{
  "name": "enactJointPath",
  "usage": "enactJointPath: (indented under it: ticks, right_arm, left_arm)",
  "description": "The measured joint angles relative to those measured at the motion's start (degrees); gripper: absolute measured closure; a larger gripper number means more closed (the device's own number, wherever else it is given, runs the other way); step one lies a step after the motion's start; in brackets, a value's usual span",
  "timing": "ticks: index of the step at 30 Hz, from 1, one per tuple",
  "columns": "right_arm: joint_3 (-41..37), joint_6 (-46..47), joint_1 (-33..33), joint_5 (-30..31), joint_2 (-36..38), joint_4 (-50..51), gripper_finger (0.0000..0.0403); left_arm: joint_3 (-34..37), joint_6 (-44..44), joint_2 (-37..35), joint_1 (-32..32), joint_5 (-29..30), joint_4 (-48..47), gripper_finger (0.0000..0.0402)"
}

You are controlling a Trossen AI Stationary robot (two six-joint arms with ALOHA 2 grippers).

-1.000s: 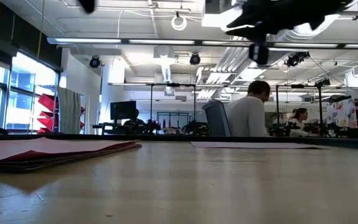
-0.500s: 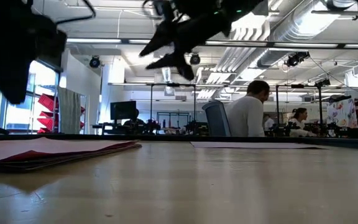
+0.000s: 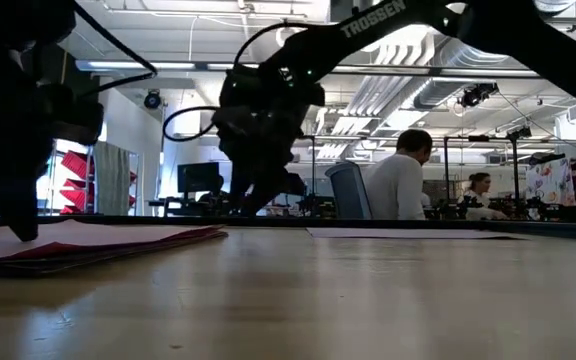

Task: Organize paper
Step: Move the pink paper form middle left to right middle table

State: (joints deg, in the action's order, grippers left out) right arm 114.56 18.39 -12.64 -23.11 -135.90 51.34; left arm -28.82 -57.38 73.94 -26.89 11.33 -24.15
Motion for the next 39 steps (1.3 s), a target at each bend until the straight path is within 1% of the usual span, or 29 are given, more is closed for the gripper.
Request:
enactJointPath:
  ticks: [3,6,9,13,16,20,24,26,28,31,33,37,39]
  right_arm:
    - [0.00,-1.58,0.15,-0.03,1.56,0.63,0.0258]
    - [0.00,-2.20,0.10,-0.20,2.59,0.68,0.0258]
    - [-0.04,-2.40,-0.28,-0.27,2.58,1.30,0.0258]
    - [-0.09,-1.98,-0.44,0.97,2.37,-3.44,0.0258]
    - [-0.09,0.46,-0.50,4.34,1.56,-6.67,0.0258]
    - [-0.09,1.96,-0.19,5.55,-0.77,-7.40,0.0258]
    - [-0.10,-0.69,1.73,5.48,-2.67,-7.77,0.0258]
    - [-0.10,-2.65,2.94,6.42,-2.91,-7.84,0.0258]
    - [-0.09,-4.64,4.33,9.27,-2.91,-7.59,0.0258]
    - [-0.09,-6.91,6.76,16.09,-2.91,-7.35,0.0258]
    - [-0.09,-8.05,7.96,18.45,-2.95,-7.29,0.0260]
    - [0.23,-7.74,9.60,18.18,-4.95,-8.18,0.0271]
    - [0.33,-6.20,10.26,18.06,-6.16,-7.63,0.0284]
  left_arm:
    - [0.07,8.65,1.11,0.25,-0.12,1.49,0.0399]
    - [-0.08,15.16,2.77,0.34,0.15,3.59,0.0398]
    - [-0.20,19.14,4.26,0.34,0.07,4.82,0.0401]
    - [-0.20,19.53,5.48,0.34,0.13,6.39,0.0401]
    - [-0.15,19.55,5.57,0.34,0.22,6.86,0.0401]
    - [-0.13,20.10,5.61,0.34,0.20,7.02,0.0401]
    - [-0.09,20.13,5.65,0.34,0.17,7.02,0.0401]
    - [-0.09,20.03,5.65,0.34,0.14,7.06,0.0401]
    - [-0.07,19.75,5.67,0.34,0.24,7.13,0.0401]
    - [-0.04,19.58,5.67,0.34,0.38,7.17,0.0401]
    - [-0.04,19.52,5.71,0.34,0.60,7.19,0.0401]
    - [0.01,18.54,5.74,0.35,1.09,7.35,0.0401]
    - [0.00,17.51,5.76,0.43,1.19,7.41,0.0401]
